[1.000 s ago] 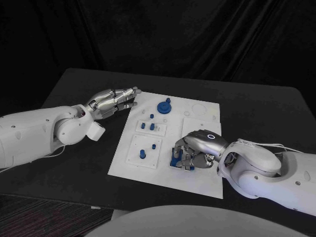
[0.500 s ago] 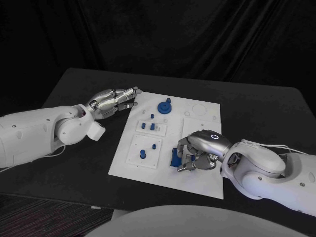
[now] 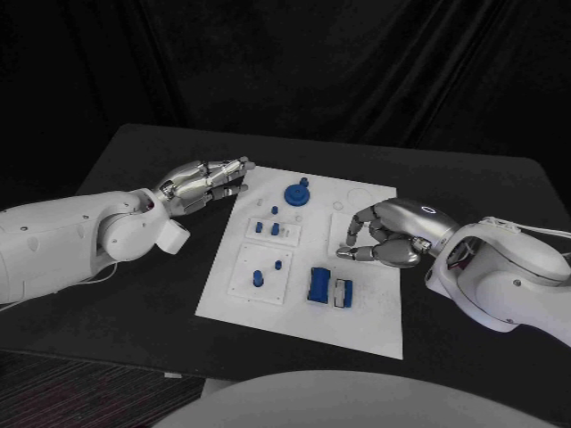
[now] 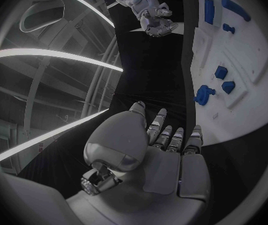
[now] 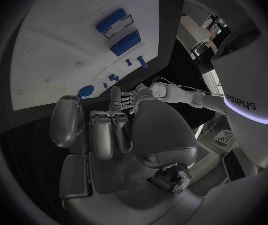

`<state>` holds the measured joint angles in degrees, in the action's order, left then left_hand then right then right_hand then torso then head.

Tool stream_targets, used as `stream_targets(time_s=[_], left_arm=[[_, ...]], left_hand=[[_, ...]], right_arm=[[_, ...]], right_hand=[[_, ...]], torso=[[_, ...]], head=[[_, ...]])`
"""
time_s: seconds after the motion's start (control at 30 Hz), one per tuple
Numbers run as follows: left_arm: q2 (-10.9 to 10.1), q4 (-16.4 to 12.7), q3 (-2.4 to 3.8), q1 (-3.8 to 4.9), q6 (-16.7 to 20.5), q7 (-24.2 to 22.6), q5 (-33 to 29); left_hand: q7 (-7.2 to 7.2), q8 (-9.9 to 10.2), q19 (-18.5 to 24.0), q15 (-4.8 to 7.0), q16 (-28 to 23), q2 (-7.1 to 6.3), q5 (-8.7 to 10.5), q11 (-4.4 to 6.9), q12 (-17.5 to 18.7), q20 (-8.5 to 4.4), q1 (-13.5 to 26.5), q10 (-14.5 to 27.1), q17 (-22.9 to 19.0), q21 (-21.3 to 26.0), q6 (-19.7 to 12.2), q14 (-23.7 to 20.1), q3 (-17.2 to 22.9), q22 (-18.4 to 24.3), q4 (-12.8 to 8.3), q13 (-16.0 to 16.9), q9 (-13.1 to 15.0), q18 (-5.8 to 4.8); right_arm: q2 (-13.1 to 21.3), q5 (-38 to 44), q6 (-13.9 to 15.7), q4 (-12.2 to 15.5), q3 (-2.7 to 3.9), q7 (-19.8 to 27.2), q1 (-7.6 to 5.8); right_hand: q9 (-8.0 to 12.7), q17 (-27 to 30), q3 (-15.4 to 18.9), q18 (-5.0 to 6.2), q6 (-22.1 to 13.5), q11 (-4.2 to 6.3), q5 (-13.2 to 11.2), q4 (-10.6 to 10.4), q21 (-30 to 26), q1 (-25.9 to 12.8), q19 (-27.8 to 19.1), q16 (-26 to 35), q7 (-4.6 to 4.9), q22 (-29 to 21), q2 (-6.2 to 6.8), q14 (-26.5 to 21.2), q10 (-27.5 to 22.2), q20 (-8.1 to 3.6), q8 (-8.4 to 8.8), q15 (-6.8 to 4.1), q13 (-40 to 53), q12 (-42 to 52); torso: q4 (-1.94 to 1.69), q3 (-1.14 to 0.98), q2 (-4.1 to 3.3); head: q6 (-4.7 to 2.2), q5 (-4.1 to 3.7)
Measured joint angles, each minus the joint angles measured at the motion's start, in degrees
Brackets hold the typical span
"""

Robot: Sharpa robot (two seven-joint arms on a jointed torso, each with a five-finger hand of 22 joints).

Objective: Assemble the parts on the task board

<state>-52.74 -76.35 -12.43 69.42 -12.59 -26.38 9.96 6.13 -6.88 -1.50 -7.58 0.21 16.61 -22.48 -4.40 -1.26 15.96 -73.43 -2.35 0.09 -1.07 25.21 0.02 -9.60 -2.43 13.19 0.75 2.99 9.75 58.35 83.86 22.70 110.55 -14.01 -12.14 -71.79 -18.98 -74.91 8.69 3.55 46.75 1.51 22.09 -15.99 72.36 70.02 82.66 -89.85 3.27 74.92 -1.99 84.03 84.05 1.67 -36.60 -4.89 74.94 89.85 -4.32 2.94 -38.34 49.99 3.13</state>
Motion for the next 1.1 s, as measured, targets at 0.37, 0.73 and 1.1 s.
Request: stream_targets(time_s=[0.37,0.73,1.1], left_arm=[[-0.1,-0.1,0.00,0.00,0.0,0.0,0.0],[0.0,0.0,0.00,0.00,0.0,0.0,0.0],[-0.1,0.0,0.00,0.00,0.0,0.0,0.0]], left_hand=[[0.00,0.0,0.0,0.00,0.0,-0.23,0.00,0.00,0.0,0.00,-0.2,0.0,0.0,0.0,0.0,0.0,0.0,0.0,0.0,0.0,0.0,0.00],[0.01,0.0,0.0,0.00,0.0,-0.23,-0.21,0.00,0.0,0.00,-0.2,0.0,0.0,0.0,0.0,0.0,0.0,0.0,0.0,0.0,0.0,0.00],[0.01,0.0,0.0,0.00,0.0,-0.23,-0.21,0.00,0.0,0.00,-0.2,0.0,0.0,0.0,0.0,0.0,0.0,0.0,0.0,0.0,0.0,0.00]], right_arm=[[-1.2,-2.9,-14.3,-1.9,-0.10,-6.9,0.85],[-1.9,-2.5,-17.0,-2.5,-0.10,-9.0,2.45],[-1.7,1.3,-13.6,-1.9,-0.10,-8.7,3.98]], right_hand=[[2.4,0.0,-4.0,0.01,3.1,0.25,-5.9,6.0,-1.7,13.1,-0.4,0.0,-0.30,0.0,1.09,-0.1,-0.2,-0.35,5.44,0.11,0.3,0.5],[2.9,0.0,-6.3,0.00,-0.2,0.45,-13.2,4.6,-1.7,13.2,-0.4,0.0,-0.33,0.0,2.90,-0.1,0.0,-0.35,7.41,0.10,-0.3,-0.2],[6.5,0.0,-10.6,0.00,-4.1,0.93,-14.8,0.6,-1.8,12.6,-0.4,0.0,-0.93,0.0,7.43,0.0,0.1,-0.35,13.32,-0.30,0.0,0.1]], torso=[[-0.03,0.08,0.00],[-0.04,0.01,-0.13],[0.03,-0.04,-0.16]], head=[[0.00,-0.20],[0.00,-0.62],[0.00,-0.57]])
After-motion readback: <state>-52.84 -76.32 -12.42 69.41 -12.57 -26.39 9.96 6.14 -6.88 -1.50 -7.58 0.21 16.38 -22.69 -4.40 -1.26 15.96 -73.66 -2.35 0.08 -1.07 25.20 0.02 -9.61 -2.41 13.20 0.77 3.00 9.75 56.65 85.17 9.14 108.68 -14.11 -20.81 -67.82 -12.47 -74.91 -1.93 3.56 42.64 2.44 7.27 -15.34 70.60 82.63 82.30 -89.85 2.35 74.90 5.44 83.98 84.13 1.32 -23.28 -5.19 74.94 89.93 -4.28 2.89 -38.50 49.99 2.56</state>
